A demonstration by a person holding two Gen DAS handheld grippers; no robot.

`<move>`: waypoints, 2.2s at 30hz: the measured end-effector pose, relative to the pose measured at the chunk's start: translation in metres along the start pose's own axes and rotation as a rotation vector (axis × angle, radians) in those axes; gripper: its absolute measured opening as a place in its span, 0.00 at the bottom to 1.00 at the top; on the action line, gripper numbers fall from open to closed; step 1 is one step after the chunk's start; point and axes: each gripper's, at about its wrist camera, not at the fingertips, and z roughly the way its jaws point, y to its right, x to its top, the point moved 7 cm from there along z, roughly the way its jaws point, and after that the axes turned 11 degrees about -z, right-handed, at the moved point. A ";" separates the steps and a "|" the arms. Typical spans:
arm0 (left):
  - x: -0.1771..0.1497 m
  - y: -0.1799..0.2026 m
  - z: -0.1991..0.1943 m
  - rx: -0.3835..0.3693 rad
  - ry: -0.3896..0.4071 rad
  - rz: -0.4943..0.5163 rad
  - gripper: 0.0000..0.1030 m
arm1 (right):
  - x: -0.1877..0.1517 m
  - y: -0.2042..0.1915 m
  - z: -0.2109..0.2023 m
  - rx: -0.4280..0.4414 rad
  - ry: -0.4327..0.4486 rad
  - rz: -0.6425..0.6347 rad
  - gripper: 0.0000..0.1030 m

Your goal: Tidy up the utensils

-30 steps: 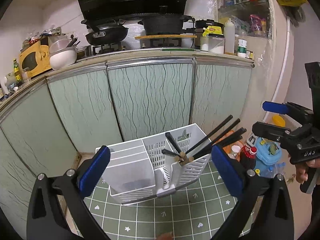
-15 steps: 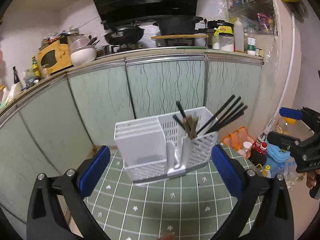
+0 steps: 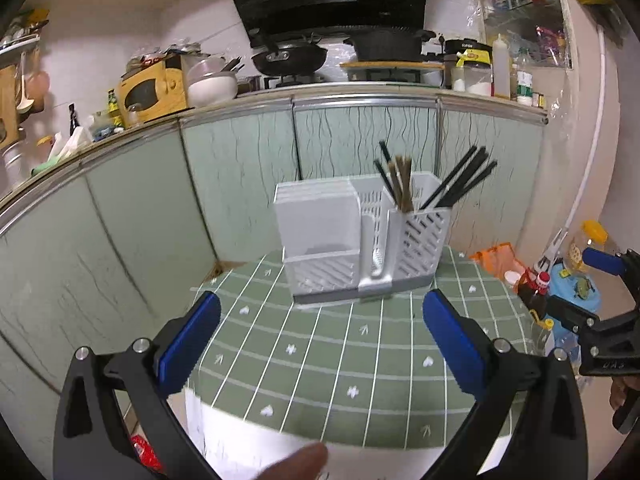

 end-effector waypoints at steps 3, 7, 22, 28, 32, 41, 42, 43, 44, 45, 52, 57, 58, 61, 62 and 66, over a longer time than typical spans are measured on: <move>-0.017 -0.005 -0.006 0.002 -0.009 -0.004 0.96 | -0.017 -0.012 -0.001 -0.002 -0.023 -0.010 0.92; -0.043 -0.011 -0.013 0.003 -0.014 0.018 0.96 | -0.036 -0.021 -0.004 -0.009 -0.037 0.004 0.92; -0.122 -0.039 -0.013 0.047 -0.123 -0.048 0.96 | -0.085 -0.035 -0.015 -0.049 -0.067 0.048 0.92; -0.130 -0.040 -0.016 0.068 -0.127 -0.062 0.96 | -0.090 -0.040 -0.015 -0.043 -0.070 0.053 0.92; -0.131 -0.039 -0.018 0.078 -0.123 -0.054 0.96 | -0.089 -0.041 -0.016 -0.045 -0.064 0.053 0.92; -0.132 -0.036 -0.018 0.079 -0.126 -0.047 0.96 | -0.090 -0.040 -0.013 -0.045 -0.071 0.053 0.92; -0.132 -0.036 -0.017 0.079 -0.128 -0.045 0.96 | -0.090 -0.040 -0.013 -0.045 -0.071 0.054 0.92; -0.133 -0.036 -0.017 0.079 -0.130 -0.045 0.96 | -0.090 -0.039 -0.013 -0.045 -0.070 0.055 0.92; -0.133 -0.035 -0.017 0.078 -0.132 -0.045 0.96 | -0.090 -0.039 -0.013 -0.043 -0.070 0.056 0.92; -0.133 -0.035 -0.017 0.076 -0.134 -0.047 0.96 | -0.090 -0.040 -0.013 -0.041 -0.071 0.057 0.92; -0.133 -0.035 -0.018 0.073 -0.133 -0.049 0.96 | -0.091 -0.040 -0.012 -0.036 -0.072 0.060 0.92; -0.132 -0.034 -0.019 0.074 -0.131 -0.047 0.96 | -0.091 -0.041 -0.013 -0.036 -0.068 0.062 0.92; -0.132 -0.035 -0.019 0.075 -0.131 -0.048 0.96 | -0.091 -0.041 -0.013 -0.036 -0.067 0.061 0.92; -0.131 -0.034 -0.020 0.073 -0.130 -0.046 0.96 | -0.091 -0.041 -0.013 -0.036 -0.066 0.061 0.92; -0.131 -0.034 -0.020 0.072 -0.131 -0.045 0.96 | -0.091 -0.040 -0.013 -0.037 -0.066 0.061 0.92; -0.130 -0.032 -0.020 0.072 -0.129 -0.044 0.96 | -0.091 -0.040 -0.014 -0.039 -0.065 0.061 0.92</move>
